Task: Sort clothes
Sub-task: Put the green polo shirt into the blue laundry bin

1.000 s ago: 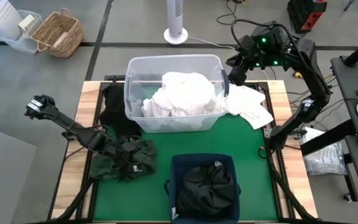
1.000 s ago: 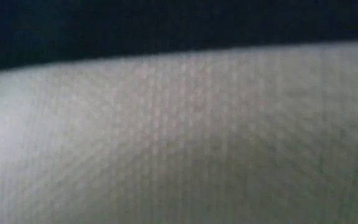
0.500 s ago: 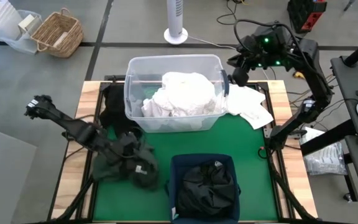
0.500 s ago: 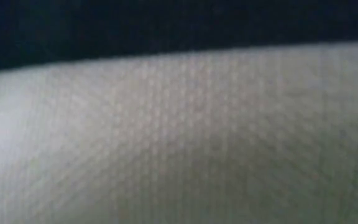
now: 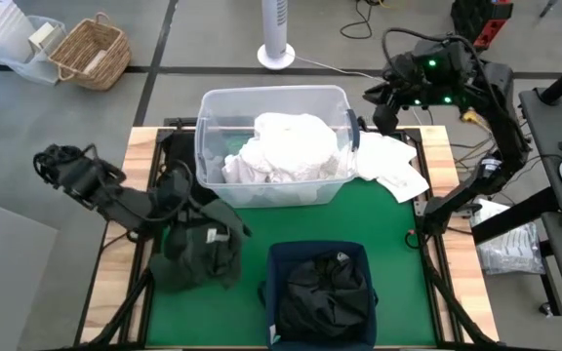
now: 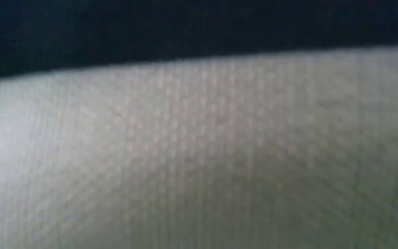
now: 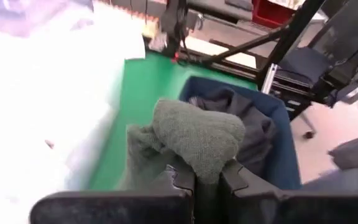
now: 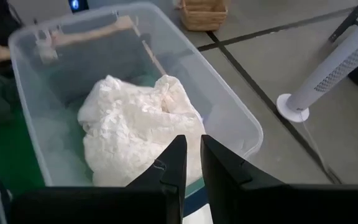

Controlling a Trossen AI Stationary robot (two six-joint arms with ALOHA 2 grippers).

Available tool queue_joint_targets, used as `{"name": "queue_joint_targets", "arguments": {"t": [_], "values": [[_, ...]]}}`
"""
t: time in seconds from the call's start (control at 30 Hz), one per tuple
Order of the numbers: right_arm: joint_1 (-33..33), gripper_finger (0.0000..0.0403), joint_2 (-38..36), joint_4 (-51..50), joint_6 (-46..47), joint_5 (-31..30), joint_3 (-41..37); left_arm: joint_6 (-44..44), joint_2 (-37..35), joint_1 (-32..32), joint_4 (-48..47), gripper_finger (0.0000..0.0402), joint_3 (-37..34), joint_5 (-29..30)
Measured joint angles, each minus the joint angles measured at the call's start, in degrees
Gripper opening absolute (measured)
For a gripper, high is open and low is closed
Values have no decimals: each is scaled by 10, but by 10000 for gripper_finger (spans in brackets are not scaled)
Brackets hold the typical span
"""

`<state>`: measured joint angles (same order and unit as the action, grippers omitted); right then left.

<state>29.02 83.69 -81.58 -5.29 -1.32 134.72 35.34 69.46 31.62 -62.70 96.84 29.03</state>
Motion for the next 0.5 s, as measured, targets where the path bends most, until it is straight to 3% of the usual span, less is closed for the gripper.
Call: {"name": "queue_joint_targets", "arguments": {"t": [0.2, 0.5], "values": [[0, 38, -54, 0, 72, -1, 0, -124, 71, 0, -39, 0, 153, 20], [0, 38, -103, 0, 144, -1, 0, -299, 165, -2, 3, 0, 366, 52]]}}
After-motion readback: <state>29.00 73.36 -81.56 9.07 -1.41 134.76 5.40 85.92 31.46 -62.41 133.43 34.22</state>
